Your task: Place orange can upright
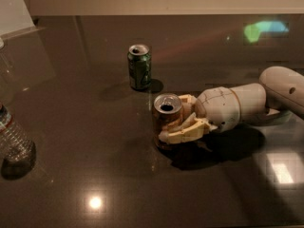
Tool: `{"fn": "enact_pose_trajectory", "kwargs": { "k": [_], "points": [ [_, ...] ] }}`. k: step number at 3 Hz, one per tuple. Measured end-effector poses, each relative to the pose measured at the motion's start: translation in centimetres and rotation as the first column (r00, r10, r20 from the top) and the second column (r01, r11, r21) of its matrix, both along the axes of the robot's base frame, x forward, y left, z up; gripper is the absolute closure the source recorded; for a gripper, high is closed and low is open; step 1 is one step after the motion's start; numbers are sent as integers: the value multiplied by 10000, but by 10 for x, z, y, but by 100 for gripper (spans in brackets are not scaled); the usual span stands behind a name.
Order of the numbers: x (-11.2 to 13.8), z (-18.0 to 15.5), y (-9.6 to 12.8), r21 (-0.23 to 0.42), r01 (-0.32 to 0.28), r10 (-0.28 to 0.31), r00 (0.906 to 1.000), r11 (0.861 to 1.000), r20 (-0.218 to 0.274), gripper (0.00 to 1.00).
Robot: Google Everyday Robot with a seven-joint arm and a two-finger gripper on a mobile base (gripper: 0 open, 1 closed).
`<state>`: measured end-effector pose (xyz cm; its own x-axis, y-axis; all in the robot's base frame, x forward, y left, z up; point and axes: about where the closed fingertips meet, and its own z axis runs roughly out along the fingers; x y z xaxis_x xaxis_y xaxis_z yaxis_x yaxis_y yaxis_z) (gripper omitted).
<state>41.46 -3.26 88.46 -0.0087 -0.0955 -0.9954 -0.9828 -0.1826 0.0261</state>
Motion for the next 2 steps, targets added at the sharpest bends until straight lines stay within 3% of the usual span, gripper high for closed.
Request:
{"fn": "enact_pose_trajectory", "kwargs": {
  "k": [1, 2],
  "points": [
    [1, -4, -2, -100, 122, -122, 9999, 9999, 38, 51],
    [3, -9, -4, -149, 201, -203, 9997, 9997, -135, 28]
  ]
}}
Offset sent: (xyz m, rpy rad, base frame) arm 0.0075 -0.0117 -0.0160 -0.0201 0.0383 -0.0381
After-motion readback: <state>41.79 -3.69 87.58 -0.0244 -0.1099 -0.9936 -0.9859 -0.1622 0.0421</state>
